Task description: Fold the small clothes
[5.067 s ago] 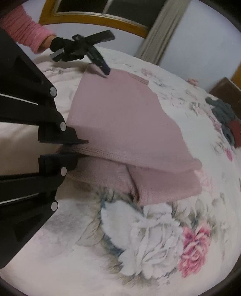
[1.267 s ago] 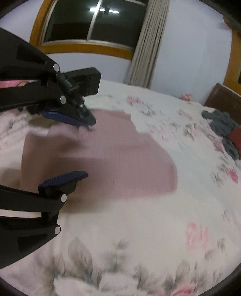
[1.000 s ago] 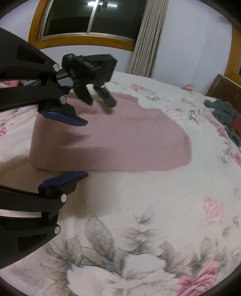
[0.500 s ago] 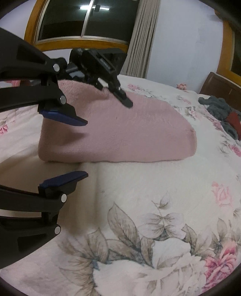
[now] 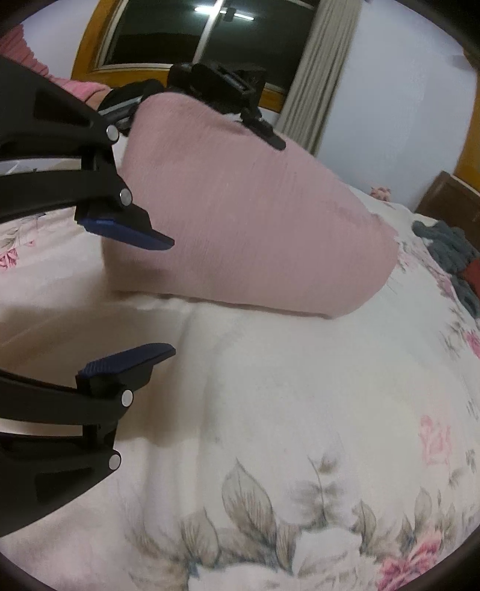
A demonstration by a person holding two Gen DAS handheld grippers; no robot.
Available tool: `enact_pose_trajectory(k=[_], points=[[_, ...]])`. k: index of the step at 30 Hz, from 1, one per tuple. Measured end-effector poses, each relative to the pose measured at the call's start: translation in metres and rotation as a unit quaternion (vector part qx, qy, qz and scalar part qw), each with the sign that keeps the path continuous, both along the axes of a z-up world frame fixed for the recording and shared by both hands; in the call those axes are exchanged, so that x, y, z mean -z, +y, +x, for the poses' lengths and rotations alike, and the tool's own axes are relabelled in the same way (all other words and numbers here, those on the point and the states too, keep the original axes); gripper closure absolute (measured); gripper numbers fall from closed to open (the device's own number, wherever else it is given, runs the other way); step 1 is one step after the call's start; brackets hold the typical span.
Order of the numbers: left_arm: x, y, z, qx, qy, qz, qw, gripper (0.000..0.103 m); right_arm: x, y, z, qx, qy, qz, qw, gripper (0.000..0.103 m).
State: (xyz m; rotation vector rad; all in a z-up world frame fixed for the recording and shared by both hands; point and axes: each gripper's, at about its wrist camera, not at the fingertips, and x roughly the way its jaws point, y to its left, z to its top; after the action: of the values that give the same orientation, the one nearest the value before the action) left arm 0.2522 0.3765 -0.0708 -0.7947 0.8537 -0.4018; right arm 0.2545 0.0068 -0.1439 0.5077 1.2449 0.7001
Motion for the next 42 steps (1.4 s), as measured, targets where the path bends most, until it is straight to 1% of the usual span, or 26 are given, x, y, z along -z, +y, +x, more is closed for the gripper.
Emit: enact_pose_trajectory(k=[2,5,11,16,18,20,22,25,27,28,30,32,33,35,36,38,40,41,42], points=[[-0.002,0.024,-0.007,-0.017,0.003,0.005,0.9998,0.086,0.001,0.010,-0.002,-0.011,0.001,0.003,1.000,0.048],[0.003,0.056,-0.015,-0.037,0.011,0.002,0.9993,0.086,0.001,0.025,-0.003,-0.025,0.001,0.006,1.000,0.048],[0.026,0.098,-0.025,-0.062,0.030,-0.001,0.9976,0.086,-0.004,0.060,-0.005,-0.061,-0.009,0.001,0.998,0.044],[0.053,0.111,-0.025,-0.069,0.048,0.005,0.9965,0.086,-0.002,0.084,-0.006,-0.082,-0.007,0.000,0.997,0.044],[0.068,0.113,-0.023,-0.073,0.064,0.000,0.9953,0.086,0.000,0.093,-0.006,-0.085,0.000,-0.003,0.996,0.044],[0.082,0.113,-0.020,-0.071,0.083,0.000,0.9940,0.085,0.009,0.104,-0.006,-0.090,0.004,-0.015,0.996,0.044],[0.089,0.111,-0.020,-0.069,0.087,0.004,0.9938,0.084,0.014,0.103,-0.012,-0.094,0.004,-0.033,0.995,0.044],[0.088,0.113,-0.025,-0.080,0.094,-0.002,0.9923,0.076,0.023,0.109,-0.012,-0.097,0.010,-0.042,0.994,0.044],[0.082,0.115,-0.035,-0.093,0.098,0.006,0.9907,0.067,0.026,0.109,-0.013,-0.097,0.012,-0.042,0.994,0.044],[0.075,0.113,-0.041,-0.096,0.096,0.015,0.9905,0.062,0.026,0.115,-0.009,-0.097,0.011,-0.041,0.994,0.044],[0.060,0.107,-0.060,-0.088,0.084,0.038,0.9919,0.062,0.024,0.112,-0.010,-0.098,0.009,-0.038,0.994,0.044],[0.049,0.100,-0.076,-0.079,0.074,0.057,0.9925,0.053,0.022,0.108,-0.014,-0.100,0.002,-0.040,0.994,0.044],[0.042,0.093,-0.087,-0.071,0.067,0.069,0.9928,0.051,0.022,0.108,-0.018,-0.101,-0.002,-0.041,0.994,0.044],[0.034,0.079,-0.103,-0.054,0.060,0.095,0.9922,0.042,0.019,0.105,-0.023,-0.105,-0.008,-0.039,0.994,0.044],[0.033,0.073,-0.109,-0.046,0.060,0.104,0.9918,0.042,0.018,0.107,-0.025,-0.106,-0.007,-0.037,0.994,0.044],[0.038,0.063,-0.116,-0.034,0.074,0.107,0.9909,0.042,0.020,0.110,-0.030,-0.109,-0.005,-0.035,0.993,0.044],[0.046,0.058,-0.118,-0.030,0.083,0.101,0.9909,0.046,0.022,0.113,-0.030,-0.111,-0.003,-0.037,0.993,0.044],[0.050,0.056,-0.118,-0.028,0.086,0.104,0.9904,0.064,0.023,0.116,-0.027,-0.110,0.000,-0.037,0.993,0.044],[0.056,0.054,-0.117,-0.023,0.090,0.108,0.9898,0.077,0.026,0.118,-0.026,-0.109,0.011,-0.031,0.993,0.044]])
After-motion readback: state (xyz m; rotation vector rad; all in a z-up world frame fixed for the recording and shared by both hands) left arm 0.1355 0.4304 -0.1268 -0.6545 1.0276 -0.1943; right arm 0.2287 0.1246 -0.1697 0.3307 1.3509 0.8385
